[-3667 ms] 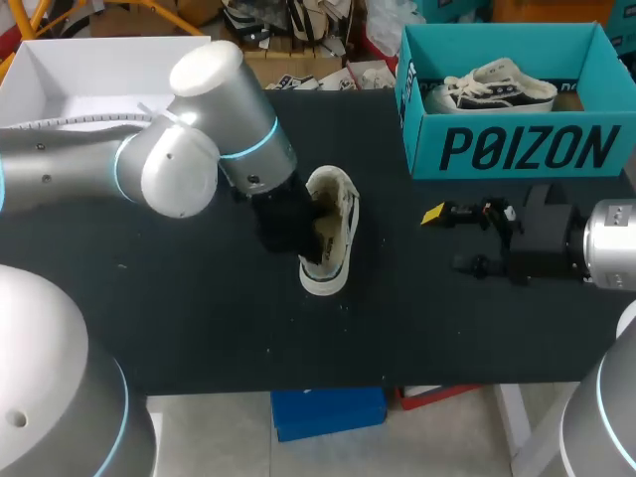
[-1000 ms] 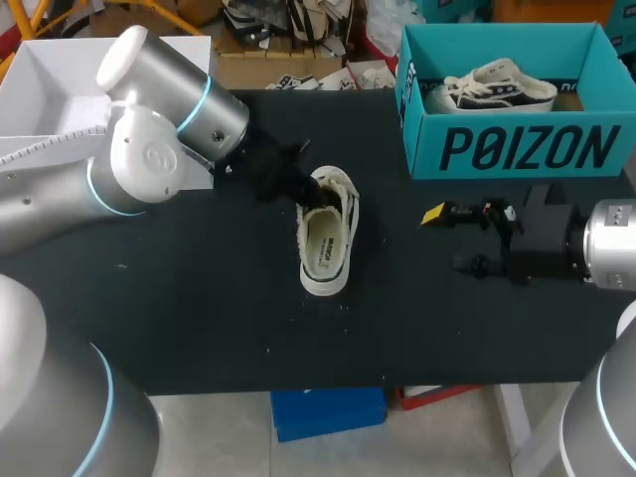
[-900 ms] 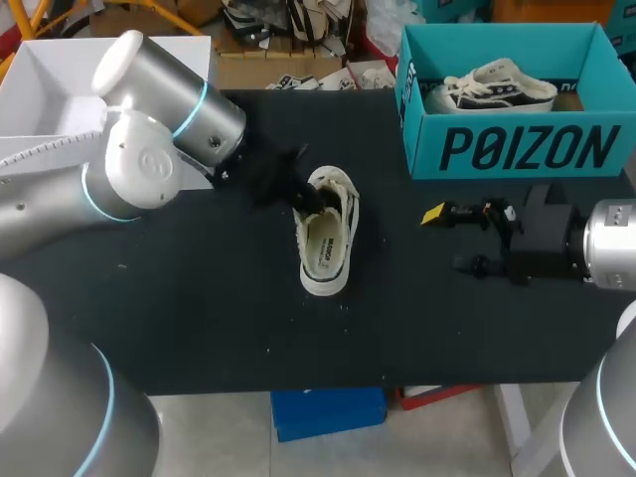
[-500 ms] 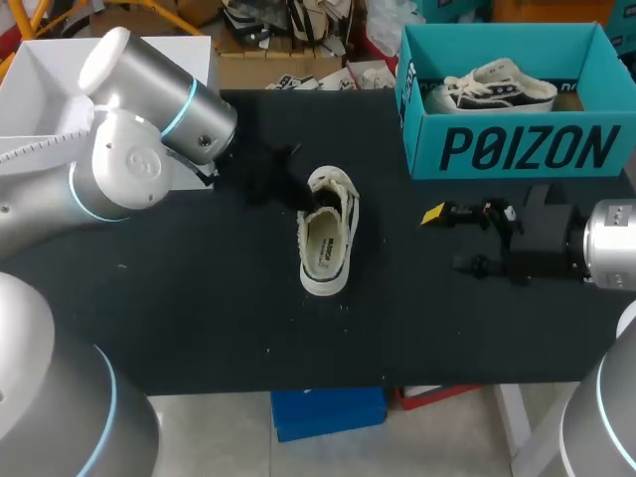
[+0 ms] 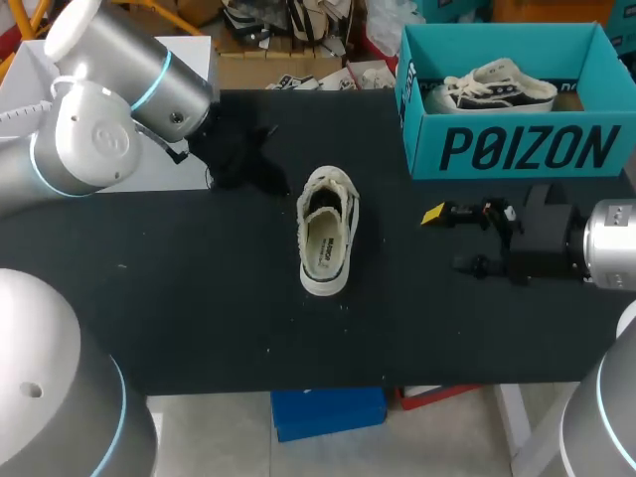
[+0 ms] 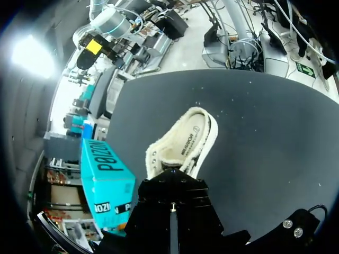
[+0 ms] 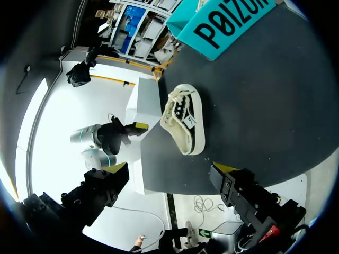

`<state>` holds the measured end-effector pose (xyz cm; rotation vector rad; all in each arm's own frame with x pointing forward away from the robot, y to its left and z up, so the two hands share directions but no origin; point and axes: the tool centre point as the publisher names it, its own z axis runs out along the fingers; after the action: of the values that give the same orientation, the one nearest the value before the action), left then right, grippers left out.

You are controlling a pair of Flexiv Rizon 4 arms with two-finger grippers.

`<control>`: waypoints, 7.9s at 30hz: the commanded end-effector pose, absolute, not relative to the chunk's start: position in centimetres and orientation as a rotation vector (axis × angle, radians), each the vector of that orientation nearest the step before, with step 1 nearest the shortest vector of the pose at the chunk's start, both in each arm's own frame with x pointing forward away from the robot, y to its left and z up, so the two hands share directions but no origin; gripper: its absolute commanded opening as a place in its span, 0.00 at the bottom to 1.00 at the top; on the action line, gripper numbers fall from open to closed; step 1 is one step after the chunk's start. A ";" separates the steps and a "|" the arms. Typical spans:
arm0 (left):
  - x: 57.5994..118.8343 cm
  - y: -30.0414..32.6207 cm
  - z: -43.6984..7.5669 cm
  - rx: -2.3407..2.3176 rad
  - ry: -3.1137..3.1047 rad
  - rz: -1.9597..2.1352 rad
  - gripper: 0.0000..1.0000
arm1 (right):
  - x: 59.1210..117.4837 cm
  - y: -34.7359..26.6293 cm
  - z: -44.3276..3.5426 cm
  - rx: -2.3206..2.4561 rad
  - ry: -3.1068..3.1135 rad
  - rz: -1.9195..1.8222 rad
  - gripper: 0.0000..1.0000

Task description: Take the shoe out of the shoebox, open the shoe tongue, remove and reinsert the insole, then place the shoe into the shoebox

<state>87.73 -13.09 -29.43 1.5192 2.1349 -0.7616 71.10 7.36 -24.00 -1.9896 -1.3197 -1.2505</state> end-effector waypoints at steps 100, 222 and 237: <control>89.5 -15.3 -39.2 2.100 1.999 -0.279 0.50 | 71.1 7.4 -24.0 -1.990 -1.319 -1.250 1.00; 105.3 20.7 -23.0 0.163 2.775 -0.097 0.00 | 71.1 7.4 -24.0 -1.990 -1.319 -1.250 1.00; 107.1 21.1 -26.6 0.186 2.822 -0.085 0.00 | 71.1 7.4 -24.0 -1.990 -1.319 -1.250 1.00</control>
<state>106.53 21.21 -25.88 0.1842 2.8163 -0.0838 71.10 7.36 -24.00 -1.9896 -1.3197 -1.2504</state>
